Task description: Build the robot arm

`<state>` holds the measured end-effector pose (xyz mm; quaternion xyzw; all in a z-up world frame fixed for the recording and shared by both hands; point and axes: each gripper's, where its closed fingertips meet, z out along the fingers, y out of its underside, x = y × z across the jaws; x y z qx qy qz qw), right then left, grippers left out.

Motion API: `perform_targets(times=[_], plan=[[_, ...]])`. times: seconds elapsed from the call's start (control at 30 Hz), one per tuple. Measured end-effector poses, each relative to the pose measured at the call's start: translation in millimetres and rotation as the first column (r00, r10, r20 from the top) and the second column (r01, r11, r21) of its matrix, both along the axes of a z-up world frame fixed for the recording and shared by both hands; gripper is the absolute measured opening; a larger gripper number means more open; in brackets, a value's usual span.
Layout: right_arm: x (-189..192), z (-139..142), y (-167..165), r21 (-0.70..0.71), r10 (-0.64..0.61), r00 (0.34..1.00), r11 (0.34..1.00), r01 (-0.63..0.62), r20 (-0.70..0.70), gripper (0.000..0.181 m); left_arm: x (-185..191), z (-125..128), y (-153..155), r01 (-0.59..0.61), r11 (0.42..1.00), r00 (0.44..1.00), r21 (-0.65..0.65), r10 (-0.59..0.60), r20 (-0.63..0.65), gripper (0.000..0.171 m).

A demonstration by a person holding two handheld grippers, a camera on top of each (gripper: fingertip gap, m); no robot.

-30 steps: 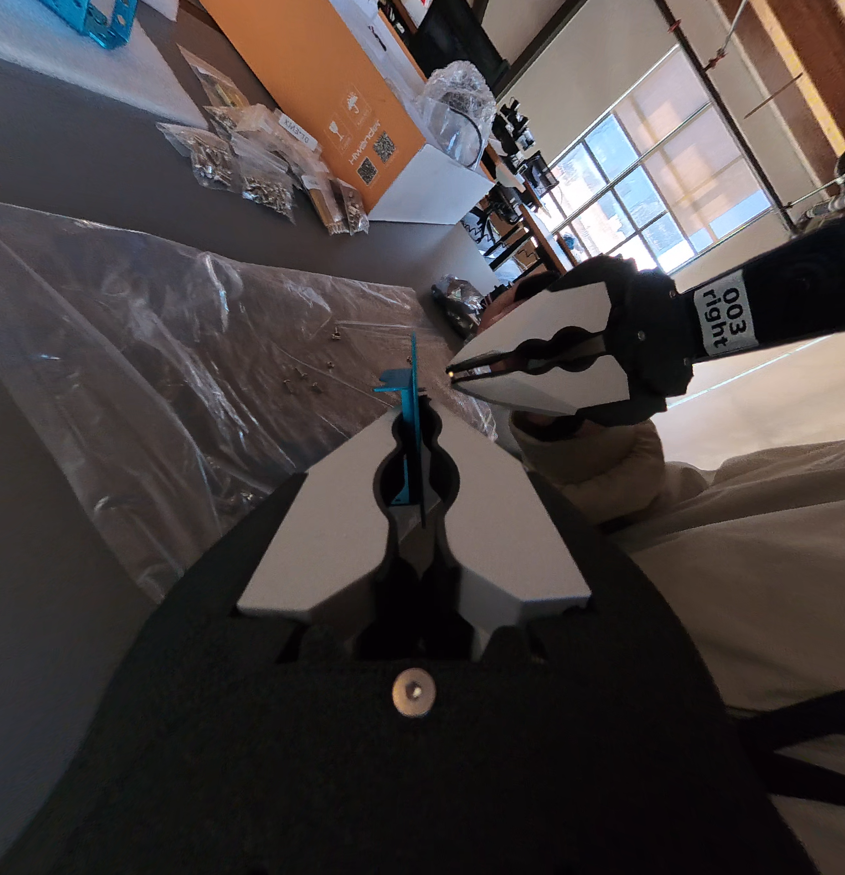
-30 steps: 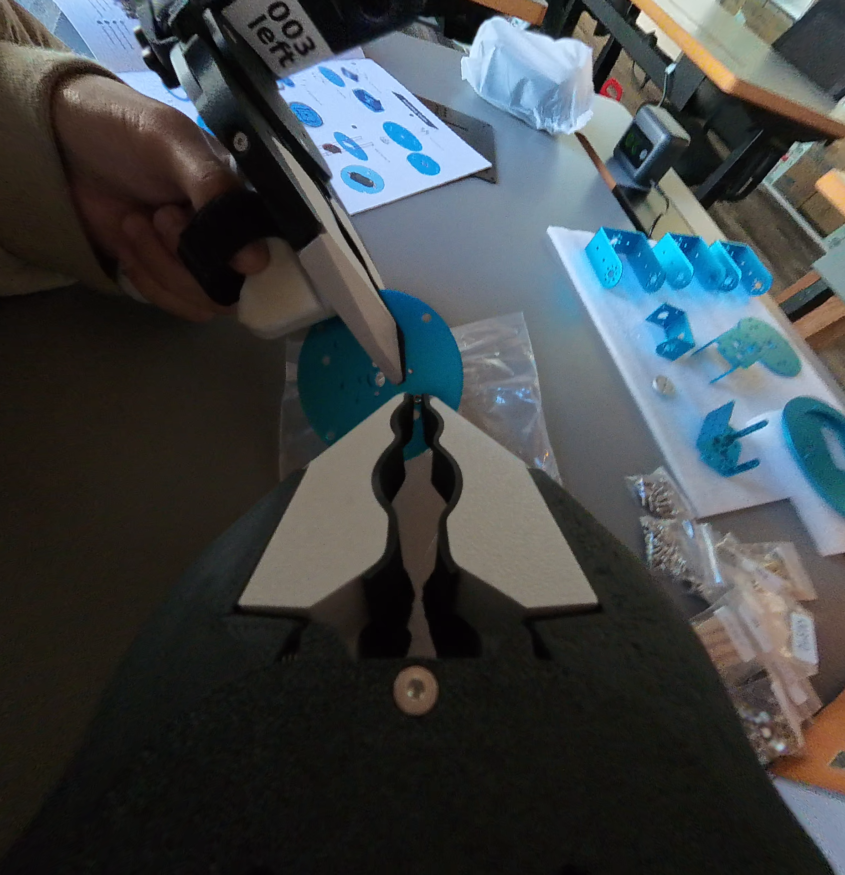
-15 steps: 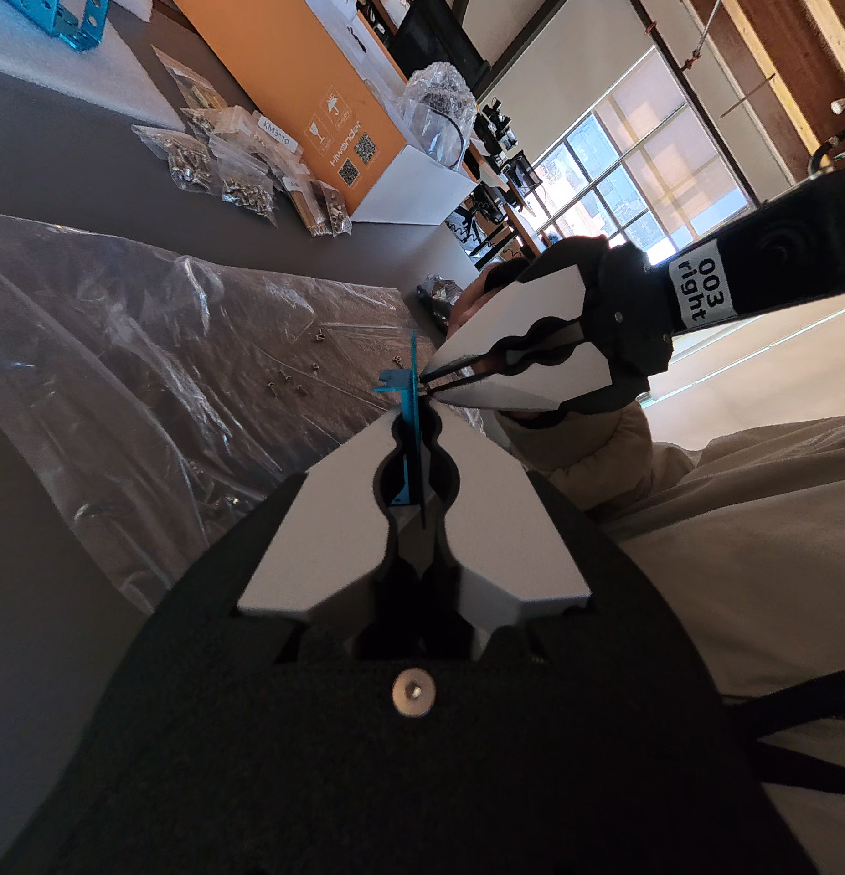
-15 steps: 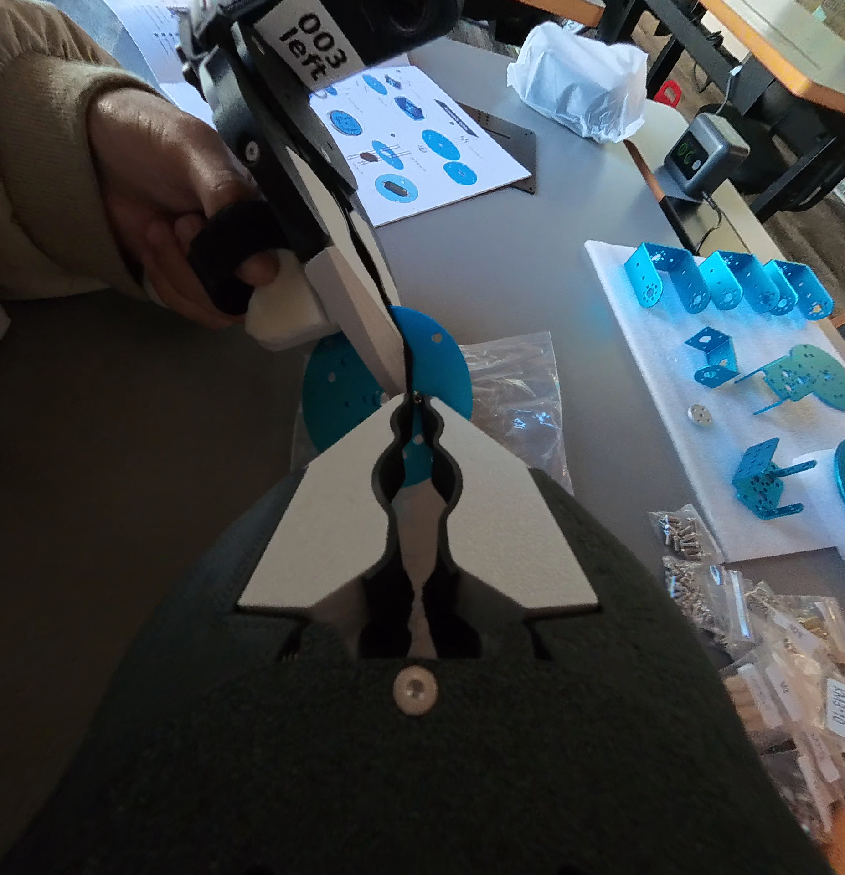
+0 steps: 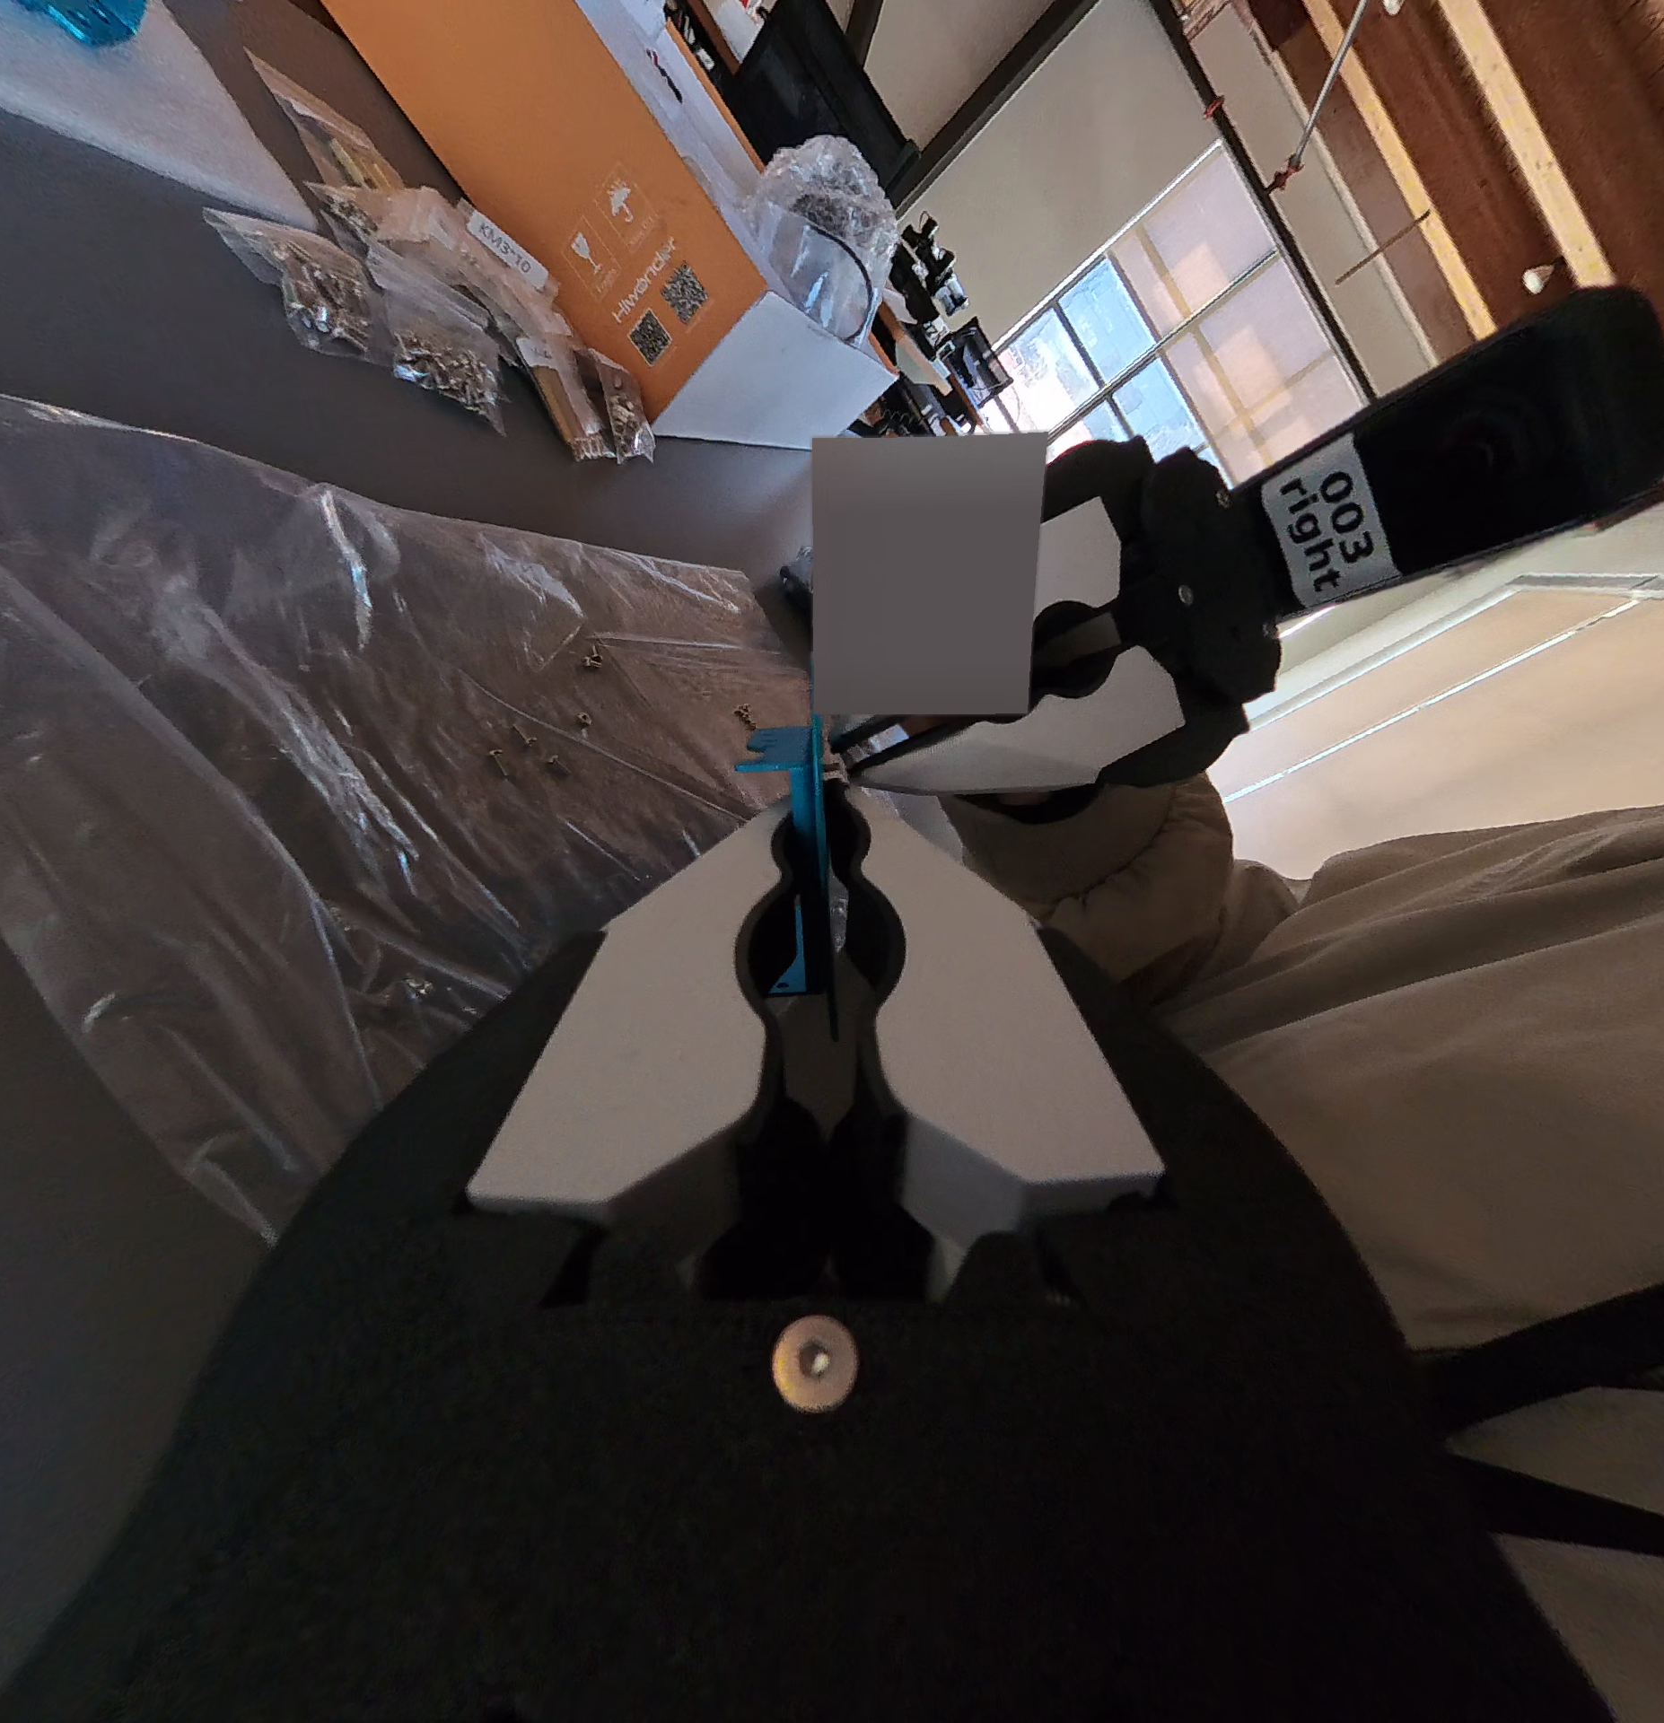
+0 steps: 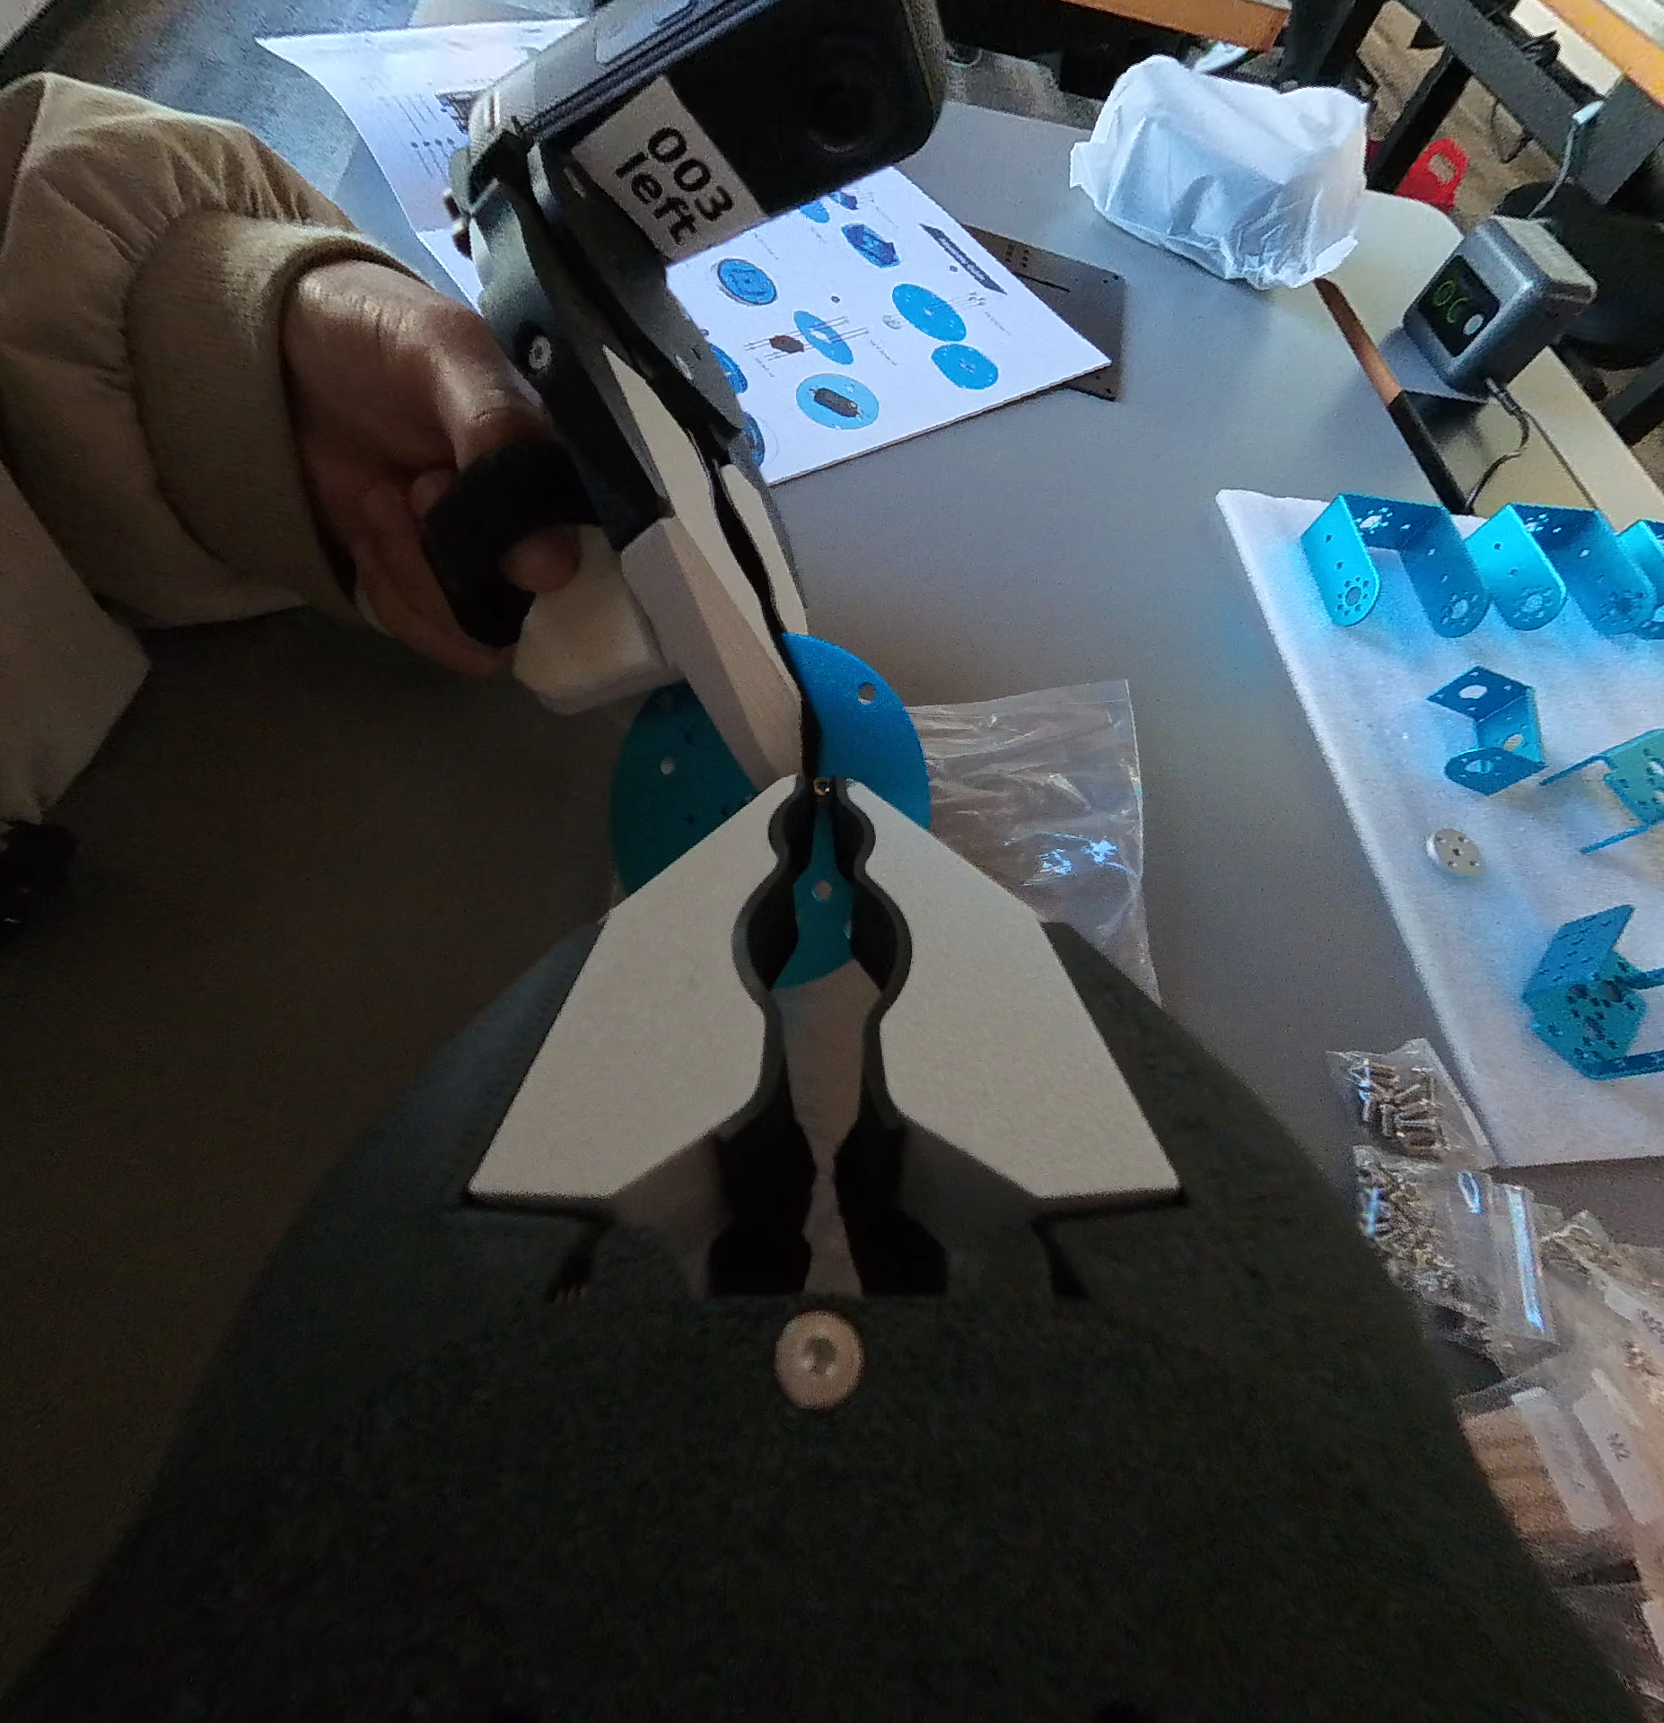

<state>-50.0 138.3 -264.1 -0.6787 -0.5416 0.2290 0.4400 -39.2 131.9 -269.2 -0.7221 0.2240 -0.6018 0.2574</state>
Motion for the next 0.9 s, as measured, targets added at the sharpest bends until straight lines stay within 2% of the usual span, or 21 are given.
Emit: perform_targets(times=[0.47,0.9], plan=[[0.1,3.3,-2.8,-0.133,0.04,0.996,0.99,-0.051,-0.08,0.002,-0.7,5.2,-1.5,0.024,0.998,0.998,-0.063,-0.02,0.065,0.001],[-2.1,6.8,-5.0,-0.189,0.096,0.99,0.975,-0.114,-0.104,0.002,-2.1,9.2,-3.5,0.061,0.988,0.99,-0.14,-0.042,0.134,0.001]])
